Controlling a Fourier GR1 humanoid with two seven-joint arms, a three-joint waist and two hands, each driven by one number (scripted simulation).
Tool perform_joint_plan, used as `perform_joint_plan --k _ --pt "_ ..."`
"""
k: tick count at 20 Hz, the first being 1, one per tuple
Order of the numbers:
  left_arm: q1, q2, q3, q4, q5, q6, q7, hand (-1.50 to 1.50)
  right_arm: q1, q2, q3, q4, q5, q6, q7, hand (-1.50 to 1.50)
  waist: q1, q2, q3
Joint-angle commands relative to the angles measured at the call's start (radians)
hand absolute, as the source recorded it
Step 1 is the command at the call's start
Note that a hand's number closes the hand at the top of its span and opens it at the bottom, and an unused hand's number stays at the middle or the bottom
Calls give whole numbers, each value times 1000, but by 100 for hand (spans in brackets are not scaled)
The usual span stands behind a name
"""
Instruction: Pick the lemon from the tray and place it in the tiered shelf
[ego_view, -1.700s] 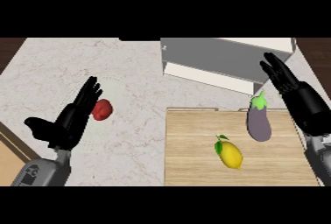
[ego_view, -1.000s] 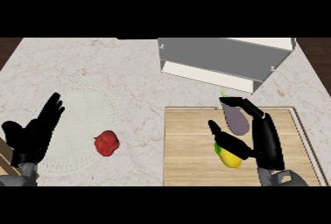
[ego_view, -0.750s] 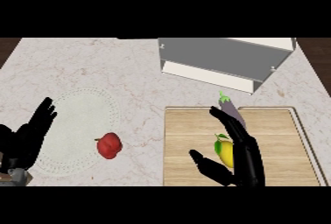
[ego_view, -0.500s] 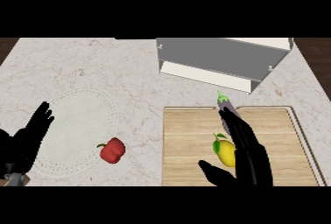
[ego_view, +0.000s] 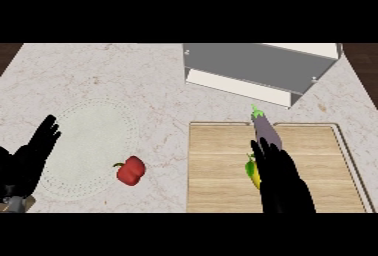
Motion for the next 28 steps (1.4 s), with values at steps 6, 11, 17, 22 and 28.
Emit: perform_joint_plan --k 6,11,17,22,28 --pt "51 -5 4 -9 -6 -37 -43 0 -103 92 2 -59 -25 504 249 -150 20 2 3" --pt "-14 -7 33 24 3 -53 -1 0 -101 118 -51 18 1 478 154 -150 7 5 6" --pt "-17 2 63 20 1 -74 7 0 -142 172 -120 95 27 543 112 -150 10 5 6" --pt "-7 -53 40 -28 -58 -13 42 0 -181 150 -224 217 56 485 -19 -150 13 6 7" --pt "21 -92 80 -12 -88 -77 7 0 -174 158 -264 278 104 438 -123 -150 13 6 7"
